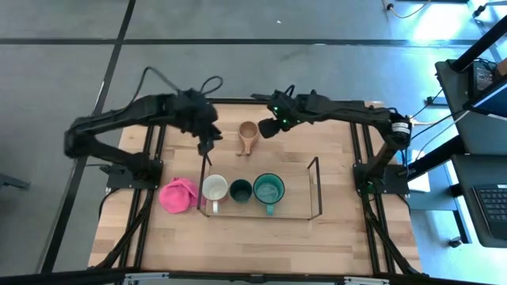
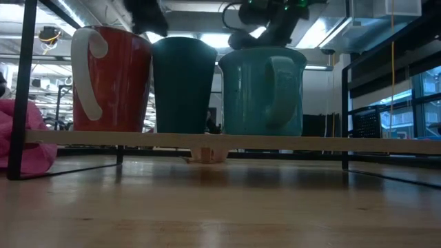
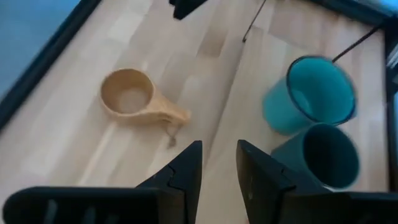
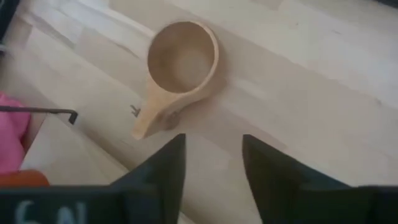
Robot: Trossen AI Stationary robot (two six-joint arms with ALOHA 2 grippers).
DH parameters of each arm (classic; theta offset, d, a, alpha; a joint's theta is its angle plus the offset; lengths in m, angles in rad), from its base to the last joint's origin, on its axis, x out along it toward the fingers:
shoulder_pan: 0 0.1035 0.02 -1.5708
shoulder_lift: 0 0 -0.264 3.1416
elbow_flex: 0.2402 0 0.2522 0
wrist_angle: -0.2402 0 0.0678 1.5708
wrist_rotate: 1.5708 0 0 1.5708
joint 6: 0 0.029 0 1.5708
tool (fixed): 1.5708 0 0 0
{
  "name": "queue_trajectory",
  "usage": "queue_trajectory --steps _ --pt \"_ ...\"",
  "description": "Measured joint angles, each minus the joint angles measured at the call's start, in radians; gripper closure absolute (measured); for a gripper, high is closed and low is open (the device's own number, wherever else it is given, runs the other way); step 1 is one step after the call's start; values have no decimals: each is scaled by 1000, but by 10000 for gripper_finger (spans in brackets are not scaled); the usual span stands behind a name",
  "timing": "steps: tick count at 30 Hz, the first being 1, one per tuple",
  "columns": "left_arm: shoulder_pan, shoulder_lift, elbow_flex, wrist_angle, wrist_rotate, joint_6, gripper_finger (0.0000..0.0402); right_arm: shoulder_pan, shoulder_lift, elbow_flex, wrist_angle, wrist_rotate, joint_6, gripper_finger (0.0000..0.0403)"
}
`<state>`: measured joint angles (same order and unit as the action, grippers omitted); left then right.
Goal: Stack small to large cups/mugs on shelf
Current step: Put the wooden mug on the shelf
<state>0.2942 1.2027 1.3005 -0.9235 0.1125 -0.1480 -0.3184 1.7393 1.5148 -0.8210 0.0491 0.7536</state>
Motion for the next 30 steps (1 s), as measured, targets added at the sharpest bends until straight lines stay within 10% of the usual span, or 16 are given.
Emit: queue_trajectory --steps 13,30 --pt "-8 -371 -287 150 -128 -243 308 -20 179 0 140 -106 51 207" --pt "-8 -404 -292 95 -156 -212 308 -41 264 1 244 -97 36 218"
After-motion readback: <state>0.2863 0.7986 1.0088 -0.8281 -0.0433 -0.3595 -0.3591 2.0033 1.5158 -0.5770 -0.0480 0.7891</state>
